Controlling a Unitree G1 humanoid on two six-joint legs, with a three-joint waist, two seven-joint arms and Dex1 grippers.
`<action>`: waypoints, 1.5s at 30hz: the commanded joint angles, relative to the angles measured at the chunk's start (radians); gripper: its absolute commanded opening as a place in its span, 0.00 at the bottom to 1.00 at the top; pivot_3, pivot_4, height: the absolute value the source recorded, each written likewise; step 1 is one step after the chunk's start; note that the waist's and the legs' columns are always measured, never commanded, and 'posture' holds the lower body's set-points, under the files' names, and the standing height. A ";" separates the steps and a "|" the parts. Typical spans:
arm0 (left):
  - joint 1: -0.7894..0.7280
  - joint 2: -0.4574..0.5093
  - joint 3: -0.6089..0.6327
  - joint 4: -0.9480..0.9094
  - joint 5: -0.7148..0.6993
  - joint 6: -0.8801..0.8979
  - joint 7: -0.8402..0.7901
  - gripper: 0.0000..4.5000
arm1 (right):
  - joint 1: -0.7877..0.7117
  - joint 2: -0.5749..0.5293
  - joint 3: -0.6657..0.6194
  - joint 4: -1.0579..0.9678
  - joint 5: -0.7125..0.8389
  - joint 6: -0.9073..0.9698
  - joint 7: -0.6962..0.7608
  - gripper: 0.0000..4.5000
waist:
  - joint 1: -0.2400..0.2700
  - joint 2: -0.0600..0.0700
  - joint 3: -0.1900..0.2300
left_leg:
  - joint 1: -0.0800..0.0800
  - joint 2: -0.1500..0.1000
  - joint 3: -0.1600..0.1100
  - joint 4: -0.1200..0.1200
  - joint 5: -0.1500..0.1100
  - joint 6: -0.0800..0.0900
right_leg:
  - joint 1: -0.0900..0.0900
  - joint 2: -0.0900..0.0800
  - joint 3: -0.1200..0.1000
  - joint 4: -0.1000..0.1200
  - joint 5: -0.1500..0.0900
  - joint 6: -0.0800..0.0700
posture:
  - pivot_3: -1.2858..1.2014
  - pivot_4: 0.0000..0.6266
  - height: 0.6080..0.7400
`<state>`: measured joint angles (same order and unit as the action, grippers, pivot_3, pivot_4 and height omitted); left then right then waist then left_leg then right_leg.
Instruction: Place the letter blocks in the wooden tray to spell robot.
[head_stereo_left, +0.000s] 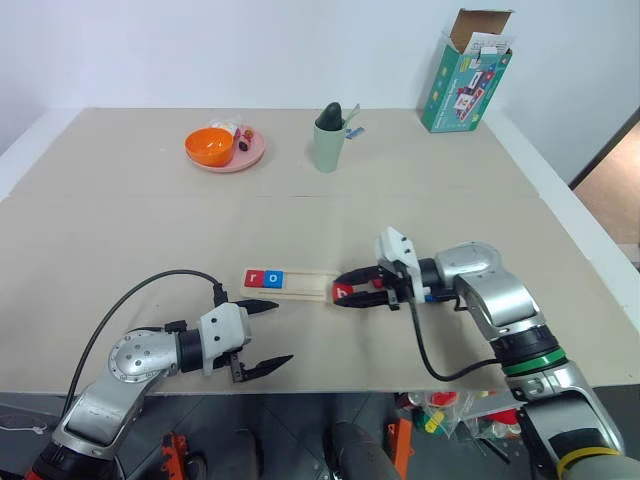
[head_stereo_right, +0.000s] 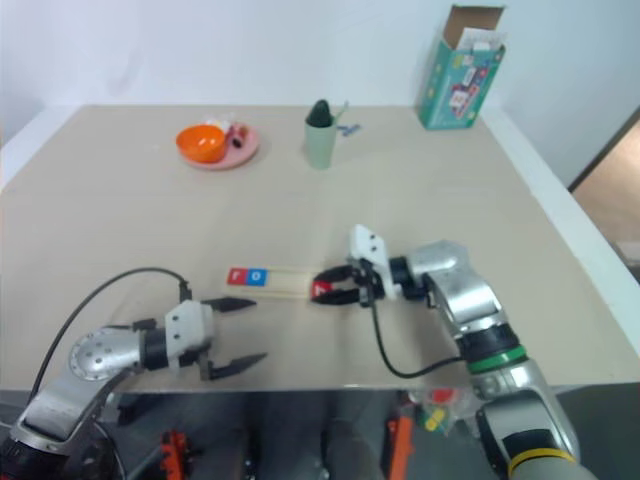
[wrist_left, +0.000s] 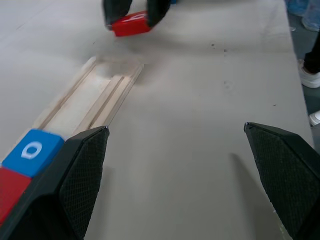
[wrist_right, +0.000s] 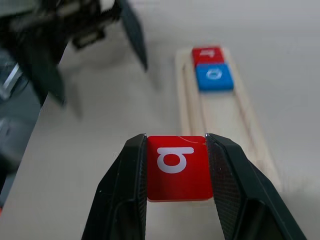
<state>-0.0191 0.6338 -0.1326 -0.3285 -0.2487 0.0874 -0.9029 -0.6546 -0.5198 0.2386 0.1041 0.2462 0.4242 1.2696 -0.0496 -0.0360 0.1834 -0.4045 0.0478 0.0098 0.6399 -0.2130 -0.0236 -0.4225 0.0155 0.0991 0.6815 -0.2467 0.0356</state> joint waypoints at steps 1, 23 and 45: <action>-0.011 -0.025 0.068 0.020 -0.032 0.004 0.042 1.00 | -0.071 0.052 0.042 0.030 -0.061 0.002 -0.084 0.26 | -0.001 0.000 0.000 | 0.000 0.000 0.000 0.000 0.000 0.000 | -0.001 0.000 0.000 0.000 0.000 0.000 | 0.52 0.24 1.00; -0.003 -0.056 0.144 0.028 -0.057 0.051 0.116 1.00 | -0.206 0.239 0.132 0.286 -0.204 -0.093 -0.156 0.26 | -0.001 0.000 0.000 | -0.002 0.000 0.000 0.000 0.000 0.000 | -0.002 0.000 -0.001 0.000 0.001 -0.002 | 0.52 0.24 1.00; 0.000 -0.051 0.128 0.019 -0.025 0.050 0.112 1.00 | -0.221 0.272 0.130 0.356 -0.216 -0.117 -0.163 0.26 | -0.001 0.000 0.000 | -0.002 0.000 -0.001 0.000 0.000 0.000 | -0.002 0.000 -0.001 0.000 0.001 -0.002 | 0.52 0.24 1.00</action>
<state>-0.0139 0.5727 -0.0076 -0.2849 -0.2769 0.1400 -0.7927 -0.8554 -0.2565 0.3745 0.4615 0.0254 0.2965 1.0975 -0.0507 -0.0360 0.1833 -0.4067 0.0482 0.0092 0.6394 -0.2132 -0.0239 -0.4244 0.0158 0.0982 0.6812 -0.2452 0.0332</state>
